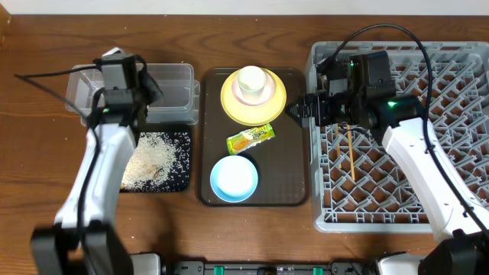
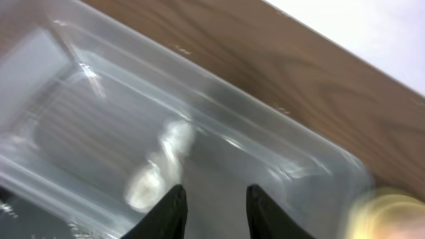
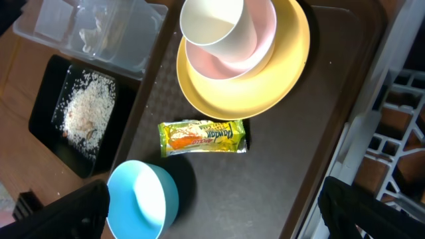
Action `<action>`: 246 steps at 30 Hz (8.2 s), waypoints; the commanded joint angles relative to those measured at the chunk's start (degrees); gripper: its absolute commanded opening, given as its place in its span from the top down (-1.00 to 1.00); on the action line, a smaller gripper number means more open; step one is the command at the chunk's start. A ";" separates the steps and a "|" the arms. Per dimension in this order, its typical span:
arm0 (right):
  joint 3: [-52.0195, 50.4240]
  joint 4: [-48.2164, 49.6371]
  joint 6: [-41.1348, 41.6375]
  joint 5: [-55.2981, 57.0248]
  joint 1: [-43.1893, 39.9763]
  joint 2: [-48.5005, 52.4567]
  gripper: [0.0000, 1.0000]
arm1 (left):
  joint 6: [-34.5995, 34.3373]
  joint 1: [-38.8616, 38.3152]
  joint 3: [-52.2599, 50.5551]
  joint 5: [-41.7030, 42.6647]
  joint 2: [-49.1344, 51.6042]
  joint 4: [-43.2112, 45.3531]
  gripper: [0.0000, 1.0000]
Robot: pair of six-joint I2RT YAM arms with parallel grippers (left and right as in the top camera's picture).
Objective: Sort waste into correct bins and load items into the dishwasher rack
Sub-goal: 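Carry the tissue with the left gripper and drop it into the clear bin, then move the left gripper to the green snack wrapper and grasp it, then carry the wrapper with the left gripper and release it into the clear bin, then raise the left gripper and move it toward the stacked white cup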
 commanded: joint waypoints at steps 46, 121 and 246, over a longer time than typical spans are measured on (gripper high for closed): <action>0.66 0.04 0.20 -0.76 0.39 -0.52 -0.99 | 31.47 -33.66 -0.96 9.22 18.78 -2.69 -0.11; 0.66 0.04 0.20 -0.76 0.39 -0.52 -0.99 | 29.51 -8.46 -0.98 -9.64 4.72 10.10 0.66; 0.68 0.04 0.20 -0.76 0.39 -0.52 -0.99 | 19.50 1.88 22.56 2.78 27.21 -18.27 0.85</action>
